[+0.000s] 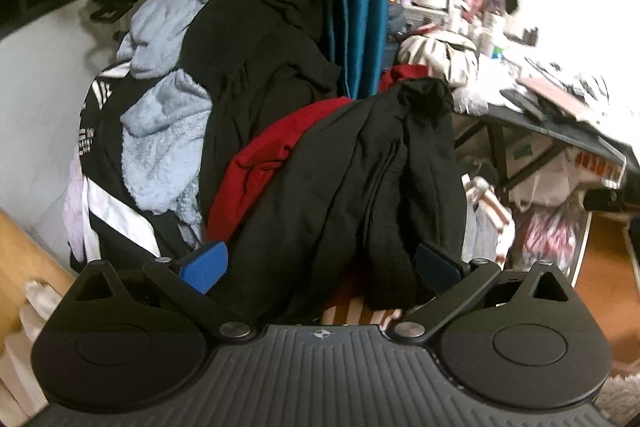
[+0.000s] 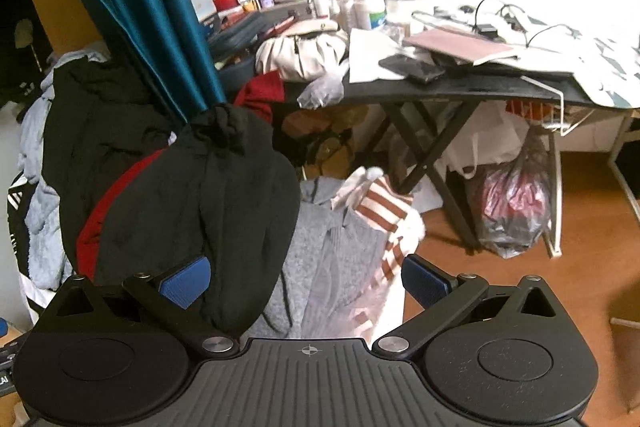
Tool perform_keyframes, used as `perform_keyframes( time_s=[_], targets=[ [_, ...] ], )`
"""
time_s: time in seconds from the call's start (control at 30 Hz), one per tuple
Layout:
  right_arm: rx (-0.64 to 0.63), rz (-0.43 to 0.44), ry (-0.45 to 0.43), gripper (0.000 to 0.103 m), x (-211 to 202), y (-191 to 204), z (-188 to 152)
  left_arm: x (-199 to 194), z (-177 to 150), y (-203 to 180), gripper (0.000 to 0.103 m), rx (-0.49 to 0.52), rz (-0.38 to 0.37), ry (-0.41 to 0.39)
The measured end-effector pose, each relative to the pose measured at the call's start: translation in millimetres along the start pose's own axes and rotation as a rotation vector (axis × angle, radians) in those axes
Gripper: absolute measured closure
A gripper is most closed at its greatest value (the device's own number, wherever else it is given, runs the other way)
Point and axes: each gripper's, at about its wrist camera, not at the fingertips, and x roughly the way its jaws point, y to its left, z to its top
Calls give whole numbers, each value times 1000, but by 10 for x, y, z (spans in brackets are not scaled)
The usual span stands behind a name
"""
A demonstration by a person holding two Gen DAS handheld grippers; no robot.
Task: Fold clothes
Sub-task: 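Move both open grippers toward the black hoodie on the pile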
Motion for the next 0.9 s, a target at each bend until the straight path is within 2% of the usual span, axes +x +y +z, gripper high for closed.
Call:
perform_keyframes(
  time_s=[0.1,0.27,0.53,0.73,0.9],
  targets=[
    [10,-6,-19,1,42,-90,103,81,62,-22,1,-34,0,-1],
    [15,-6,-16,1,157,-154,204,190,134,-104,1,-28,8,16],
    [9,-33,9,1,349,64,250,361,183,-29,1,-33,2,56],
    [5,-54,29,1,493,234,283,604,284,228,0,-30,-44,82],
    [26,-91,36,1,609,480,309,883,504,568,1,-21,-94,104]
  ],
)
